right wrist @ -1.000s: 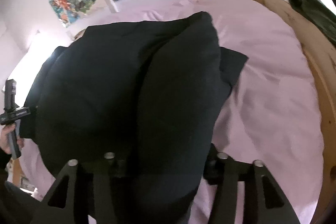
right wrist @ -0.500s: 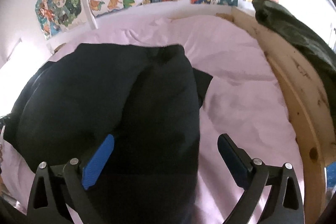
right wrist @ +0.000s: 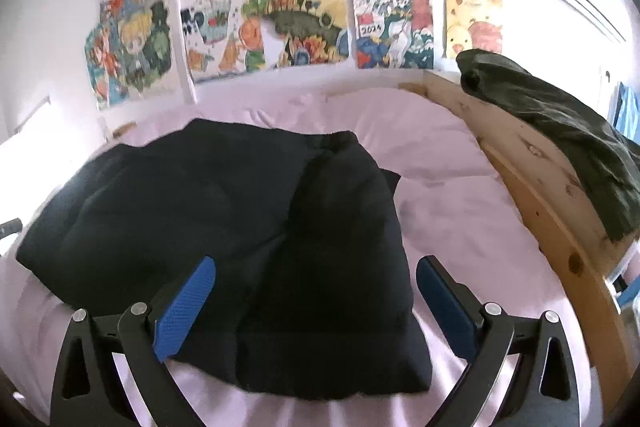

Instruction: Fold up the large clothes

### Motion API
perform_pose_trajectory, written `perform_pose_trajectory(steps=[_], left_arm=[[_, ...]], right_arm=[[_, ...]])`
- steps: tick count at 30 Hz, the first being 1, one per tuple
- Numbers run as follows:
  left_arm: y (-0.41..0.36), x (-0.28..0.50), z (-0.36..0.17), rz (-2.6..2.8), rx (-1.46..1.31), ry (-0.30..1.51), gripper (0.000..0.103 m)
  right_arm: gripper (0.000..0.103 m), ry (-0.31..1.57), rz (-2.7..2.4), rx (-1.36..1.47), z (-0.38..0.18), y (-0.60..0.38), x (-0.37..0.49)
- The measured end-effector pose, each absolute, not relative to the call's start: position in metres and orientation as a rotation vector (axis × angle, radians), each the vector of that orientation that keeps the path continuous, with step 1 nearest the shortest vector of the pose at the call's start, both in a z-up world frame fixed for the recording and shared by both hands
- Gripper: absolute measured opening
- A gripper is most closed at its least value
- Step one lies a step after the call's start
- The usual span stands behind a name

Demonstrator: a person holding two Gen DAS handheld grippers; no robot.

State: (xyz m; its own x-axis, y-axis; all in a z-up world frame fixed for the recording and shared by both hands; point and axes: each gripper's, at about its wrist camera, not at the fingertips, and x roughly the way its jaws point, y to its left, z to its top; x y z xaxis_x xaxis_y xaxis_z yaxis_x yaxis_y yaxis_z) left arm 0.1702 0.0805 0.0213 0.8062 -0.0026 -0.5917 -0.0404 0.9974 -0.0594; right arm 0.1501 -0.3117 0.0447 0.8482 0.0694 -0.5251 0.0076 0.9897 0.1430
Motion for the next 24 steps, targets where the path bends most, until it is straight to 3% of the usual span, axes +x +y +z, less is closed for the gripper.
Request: perform_pose_trajectory(steps=[10,24], left_arm=[[0.066,0.133,0.016,-0.046,-0.135,0.603,0.101],[0.019,0.067,0.036,-0.173,-0.007,0.389,0.102]], right_arm=[[0.103,0.536,0.046,0.199,0.037,-0.306,0.119],[0.103,0.412,0.097,0.192,0.052,-0.256,0.052]])
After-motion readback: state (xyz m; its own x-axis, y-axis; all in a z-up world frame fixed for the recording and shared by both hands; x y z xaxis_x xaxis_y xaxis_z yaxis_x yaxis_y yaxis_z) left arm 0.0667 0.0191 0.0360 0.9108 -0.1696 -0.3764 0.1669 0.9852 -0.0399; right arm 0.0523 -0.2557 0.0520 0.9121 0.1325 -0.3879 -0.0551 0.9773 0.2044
